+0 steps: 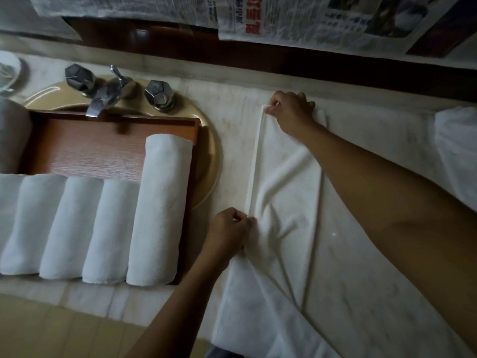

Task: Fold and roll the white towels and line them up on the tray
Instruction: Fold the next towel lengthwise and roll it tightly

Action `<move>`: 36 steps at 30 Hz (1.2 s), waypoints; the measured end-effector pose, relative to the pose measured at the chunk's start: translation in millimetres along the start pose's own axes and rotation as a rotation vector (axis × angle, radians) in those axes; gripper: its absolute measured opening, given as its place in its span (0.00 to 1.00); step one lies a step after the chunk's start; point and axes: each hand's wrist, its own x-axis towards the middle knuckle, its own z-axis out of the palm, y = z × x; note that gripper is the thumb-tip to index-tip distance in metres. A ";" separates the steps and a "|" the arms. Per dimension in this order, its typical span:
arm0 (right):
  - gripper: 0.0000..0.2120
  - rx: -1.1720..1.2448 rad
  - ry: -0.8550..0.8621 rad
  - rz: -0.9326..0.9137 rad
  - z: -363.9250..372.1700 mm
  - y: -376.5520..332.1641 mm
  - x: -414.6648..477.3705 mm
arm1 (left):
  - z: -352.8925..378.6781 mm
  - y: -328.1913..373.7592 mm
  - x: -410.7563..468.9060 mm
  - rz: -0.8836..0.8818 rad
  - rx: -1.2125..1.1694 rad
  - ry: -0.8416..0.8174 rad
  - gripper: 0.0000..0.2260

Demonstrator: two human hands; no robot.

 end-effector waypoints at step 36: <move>0.29 -0.373 -0.318 -0.272 12.8 7.1 -109.0 | 5.7 -46.0 -39.5 0.090 0.130 0.189 0.11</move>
